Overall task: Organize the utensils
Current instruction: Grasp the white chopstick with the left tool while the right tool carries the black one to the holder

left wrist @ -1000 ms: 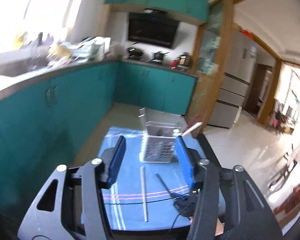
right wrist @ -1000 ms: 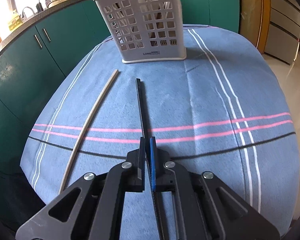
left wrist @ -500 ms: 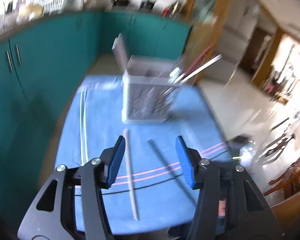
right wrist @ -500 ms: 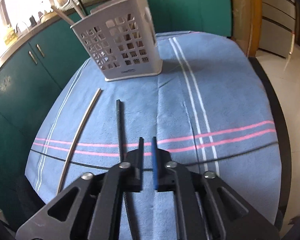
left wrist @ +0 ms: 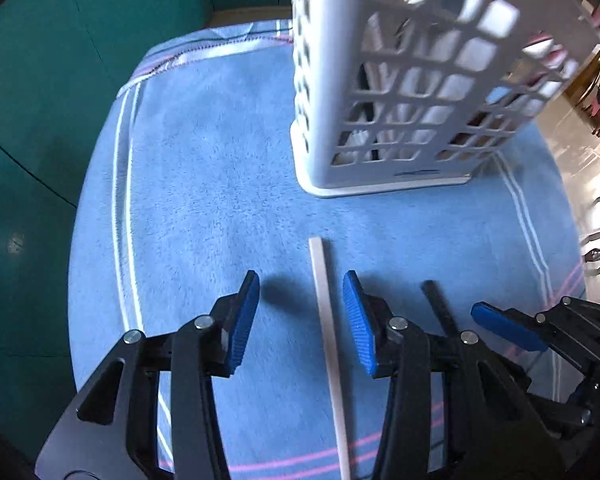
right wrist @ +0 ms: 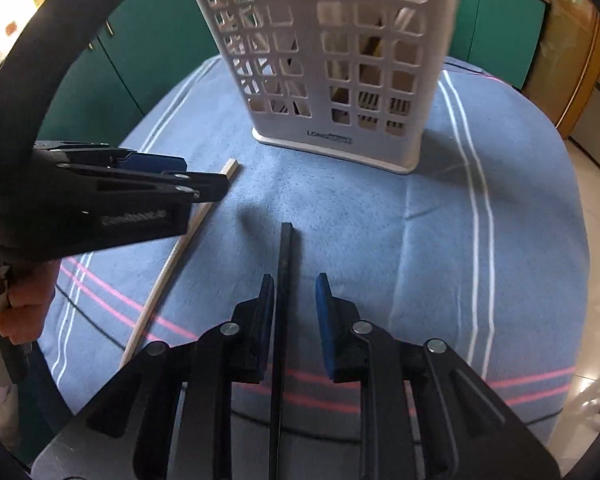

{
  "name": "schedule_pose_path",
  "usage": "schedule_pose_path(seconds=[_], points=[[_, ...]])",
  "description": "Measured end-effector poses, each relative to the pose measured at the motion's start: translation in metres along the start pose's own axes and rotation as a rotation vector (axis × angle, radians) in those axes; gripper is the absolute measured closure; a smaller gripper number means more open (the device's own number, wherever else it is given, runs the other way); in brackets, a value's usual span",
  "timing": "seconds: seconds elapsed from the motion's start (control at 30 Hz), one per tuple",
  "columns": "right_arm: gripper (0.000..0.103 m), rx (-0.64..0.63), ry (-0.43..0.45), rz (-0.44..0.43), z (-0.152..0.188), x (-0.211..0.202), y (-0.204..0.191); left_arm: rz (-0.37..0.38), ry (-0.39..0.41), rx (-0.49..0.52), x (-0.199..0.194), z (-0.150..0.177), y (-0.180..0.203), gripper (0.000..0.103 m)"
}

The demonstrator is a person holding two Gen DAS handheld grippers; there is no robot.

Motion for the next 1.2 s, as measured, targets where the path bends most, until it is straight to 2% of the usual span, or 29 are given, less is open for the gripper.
schedule_pose_path(seconds=[0.1, 0.2, 0.27, 0.3, 0.33, 0.47, 0.53, 0.67, 0.77, 0.97, 1.2], points=[[0.073, -0.028, -0.009, 0.024, -0.005, 0.005, -0.006, -0.011, 0.011, 0.018, 0.001, -0.007, -0.002, 0.059], [0.073, -0.051, -0.008, 0.059, -0.011, 0.010, -0.012, -0.022, 0.019, 0.030, 0.003, -0.010, -0.004, 0.061], [0.085, -0.061, -0.004, 0.057, -0.012, 0.011, -0.014, -0.028, 0.034, 0.047, 0.001, -0.010, -0.002, 0.073], [0.096, -0.059, -0.006, 0.046, -0.012, 0.011, -0.015, -0.024, 0.037, 0.049, 0.001, -0.011, -0.002, 0.084], [0.096, -0.055, -0.004, 0.041, -0.011, 0.011, -0.015, -0.023, 0.039, 0.042, 0.001, -0.011, -0.004, 0.092], [0.096, -0.025, 0.006, 0.019, -0.006, 0.004, -0.010, 0.003, 0.043, -0.001, -0.004, -0.002, -0.012, 0.096], [0.096, -0.016, 0.033, 0.020, -0.003, -0.011, -0.006, 0.005, 0.076, -0.002, -0.019, -0.002, -0.011, 0.097], [0.096, -0.005, 0.128, 0.035, 0.003, -0.060, 0.000, 0.036, 0.178, 0.006, -0.080, 0.008, -0.003, 0.097], [0.096, -0.004, 0.237, 0.035, 0.012, -0.116, 0.002, 0.049, 0.280, 0.018, -0.139, 0.016, 0.003, 0.097], [0.096, 0.024, 0.439, 0.029, 0.030, -0.210, 0.001, 0.055, 0.485, 0.032, -0.257, 0.042, 0.016, 0.097], [0.096, 0.006, 0.650, 0.047, 0.034, -0.300, -0.004, 0.047, 0.673, 0.041, -0.362, 0.052, 0.026, 0.097]])
Point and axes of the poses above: each gripper's, at about its wrist camera, not at the fingertips, and x roughly the way its jaws point, y to its right, z to its underside, the point moved 6 cm from there along x, roughly the way its jaws point, and after that the axes turned 6 degrees about -y, right-handed, at the moved point
